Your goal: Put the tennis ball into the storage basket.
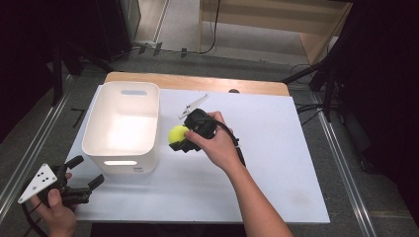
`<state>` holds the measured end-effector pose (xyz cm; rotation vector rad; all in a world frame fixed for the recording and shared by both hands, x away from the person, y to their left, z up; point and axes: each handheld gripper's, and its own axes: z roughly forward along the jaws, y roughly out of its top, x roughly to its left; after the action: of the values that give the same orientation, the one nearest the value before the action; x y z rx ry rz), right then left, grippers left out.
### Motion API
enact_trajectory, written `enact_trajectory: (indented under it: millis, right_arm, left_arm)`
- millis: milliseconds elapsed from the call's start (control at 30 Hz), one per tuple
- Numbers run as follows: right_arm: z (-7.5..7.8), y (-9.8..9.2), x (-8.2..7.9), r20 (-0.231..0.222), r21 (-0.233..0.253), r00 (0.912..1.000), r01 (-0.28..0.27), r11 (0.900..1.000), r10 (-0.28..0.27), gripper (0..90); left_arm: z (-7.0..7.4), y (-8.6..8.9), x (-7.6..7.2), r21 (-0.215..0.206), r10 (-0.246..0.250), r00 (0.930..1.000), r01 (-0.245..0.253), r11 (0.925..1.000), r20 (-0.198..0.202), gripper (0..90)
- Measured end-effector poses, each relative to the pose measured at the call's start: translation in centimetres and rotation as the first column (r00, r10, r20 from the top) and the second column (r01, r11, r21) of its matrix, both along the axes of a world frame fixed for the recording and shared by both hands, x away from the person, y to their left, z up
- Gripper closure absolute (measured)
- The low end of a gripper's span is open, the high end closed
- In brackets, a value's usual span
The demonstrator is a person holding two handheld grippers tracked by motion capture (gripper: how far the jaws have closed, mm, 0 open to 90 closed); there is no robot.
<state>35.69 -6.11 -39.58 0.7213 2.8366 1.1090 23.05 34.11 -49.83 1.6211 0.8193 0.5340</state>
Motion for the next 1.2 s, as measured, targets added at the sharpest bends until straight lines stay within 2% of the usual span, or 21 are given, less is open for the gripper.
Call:
enact_trajectory:
  millis: [367,567,1200]
  right_arm:
    - [0.9,0.7,0.1,0.025,-0.001,0.9996,-0.015,1.0,0.015,22.7]
    - [1.3,0.8,0.3,0.022,-0.001,0.9996,-0.018,1.0,0.018,22.7]
    - [3.2,1.6,0.8,0.054,0.02,0.9983,-0.025,0.999,0.024,22.8]
  left_arm:
    - [0.0,0.0,0.0,-0.001,0.003,1.0,-0.003,1.0,-0.004,0.0]
    - [0.0,0.0,0.0,-0.003,0.004,1.0,-0.004,1.0,-0.007,0.0]
    - [0.0,0.0,0.0,-0.001,0.003,1.0,-0.003,1.0,-0.008,0.0]
